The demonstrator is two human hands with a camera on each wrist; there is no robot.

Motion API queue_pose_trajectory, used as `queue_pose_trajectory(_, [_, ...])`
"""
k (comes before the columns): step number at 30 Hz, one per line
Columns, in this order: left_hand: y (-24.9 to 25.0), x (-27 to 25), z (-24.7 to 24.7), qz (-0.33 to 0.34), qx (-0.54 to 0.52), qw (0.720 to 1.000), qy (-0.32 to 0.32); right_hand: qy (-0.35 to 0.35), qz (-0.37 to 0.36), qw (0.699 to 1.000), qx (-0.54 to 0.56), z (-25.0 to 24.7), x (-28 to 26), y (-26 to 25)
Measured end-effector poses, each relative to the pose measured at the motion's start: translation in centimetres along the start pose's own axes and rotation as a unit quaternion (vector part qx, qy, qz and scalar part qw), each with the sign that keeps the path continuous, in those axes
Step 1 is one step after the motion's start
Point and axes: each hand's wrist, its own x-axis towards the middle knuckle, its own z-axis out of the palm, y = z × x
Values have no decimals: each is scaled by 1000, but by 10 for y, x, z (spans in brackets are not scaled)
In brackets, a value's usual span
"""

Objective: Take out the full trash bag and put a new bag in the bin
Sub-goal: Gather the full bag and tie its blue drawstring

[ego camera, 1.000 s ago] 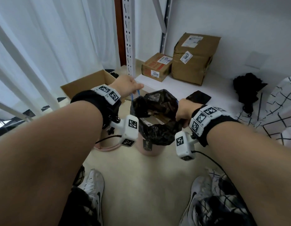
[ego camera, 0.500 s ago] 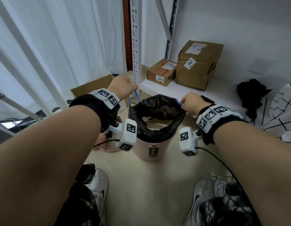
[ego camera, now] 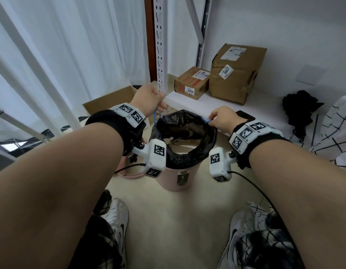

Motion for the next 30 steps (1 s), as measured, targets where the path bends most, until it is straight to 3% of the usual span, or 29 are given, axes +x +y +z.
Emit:
queue_pose_trajectory(5, [-1,1,2,12,-56,998,10,-9,-14,1000,-10,3,5,-8])
queue_pose_trajectory(12, [-2,5,8,44,-8,999,19,-53,-11,998,-34,4,10,-12])
queue_pose_trajectory(19, [0,7,8,45,22,997,53,39,-10,996,82,-14,4,-15])
queue_pose_trajectory(23, [1,7,6,61,76,994,55,146,-18,962,232,-27,-2,-22])
queue_pose_trajectory(30, [10,1,4,61,91,993,-32,154,-95,906,382,-45,-10,-43])
